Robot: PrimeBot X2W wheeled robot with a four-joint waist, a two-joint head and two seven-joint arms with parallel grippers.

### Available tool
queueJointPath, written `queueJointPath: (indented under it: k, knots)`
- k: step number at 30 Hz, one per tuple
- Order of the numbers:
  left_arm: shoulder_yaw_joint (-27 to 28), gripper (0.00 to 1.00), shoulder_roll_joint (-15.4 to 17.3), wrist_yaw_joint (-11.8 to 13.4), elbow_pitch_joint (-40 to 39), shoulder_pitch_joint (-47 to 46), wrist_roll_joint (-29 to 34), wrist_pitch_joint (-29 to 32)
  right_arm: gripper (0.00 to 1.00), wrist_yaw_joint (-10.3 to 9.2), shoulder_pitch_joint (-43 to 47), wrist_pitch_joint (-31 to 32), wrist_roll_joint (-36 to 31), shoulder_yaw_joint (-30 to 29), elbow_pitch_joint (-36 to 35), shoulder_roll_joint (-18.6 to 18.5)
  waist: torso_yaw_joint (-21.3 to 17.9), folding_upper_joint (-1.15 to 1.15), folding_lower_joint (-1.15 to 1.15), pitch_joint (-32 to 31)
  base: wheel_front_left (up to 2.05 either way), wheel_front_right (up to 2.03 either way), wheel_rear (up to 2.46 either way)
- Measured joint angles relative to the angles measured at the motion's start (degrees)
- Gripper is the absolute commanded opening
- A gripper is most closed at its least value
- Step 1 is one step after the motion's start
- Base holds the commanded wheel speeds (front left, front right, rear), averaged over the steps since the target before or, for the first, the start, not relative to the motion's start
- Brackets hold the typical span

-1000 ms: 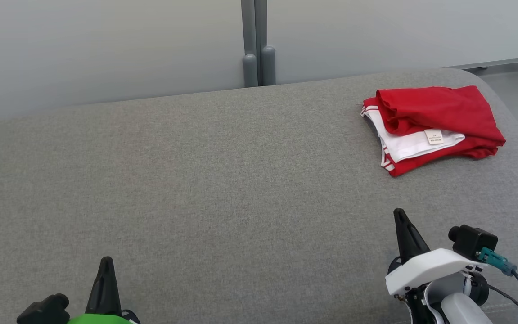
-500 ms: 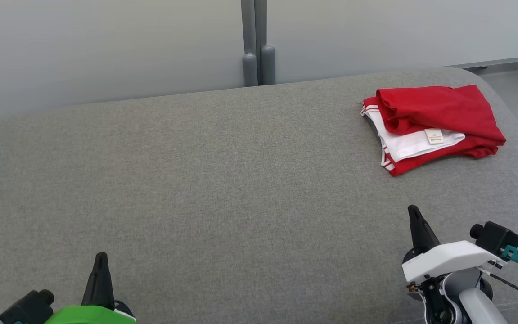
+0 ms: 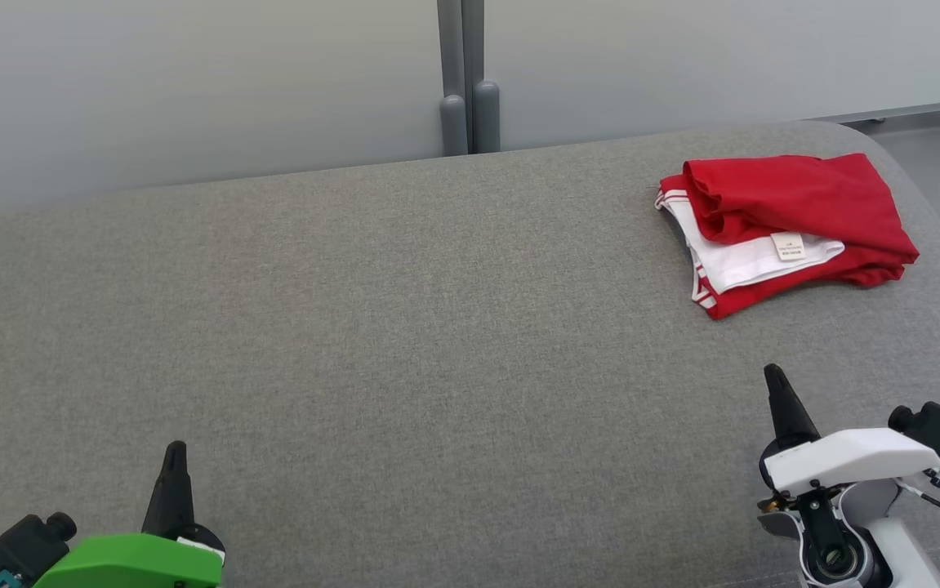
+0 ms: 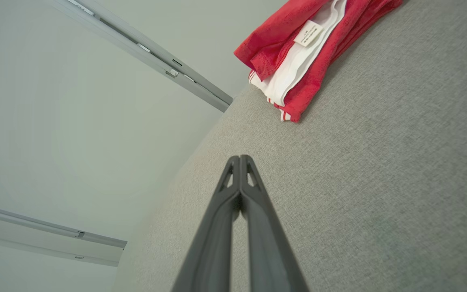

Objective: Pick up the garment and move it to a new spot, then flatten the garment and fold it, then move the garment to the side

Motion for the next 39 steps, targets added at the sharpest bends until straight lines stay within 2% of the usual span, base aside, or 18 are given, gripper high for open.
queueJointPath:
  k: [39]
  knots:
    - [2.61, 0.00, 1.54, -4.47, 2.78, -6.14, -29.54, 6.47, 0.00, 3.94, -1.59, 6.50, 29.47, -9.56, -1.91, -0.16, 0.02, 0.00, 0.00, 0.29, 0.00, 0.00, 0.00]
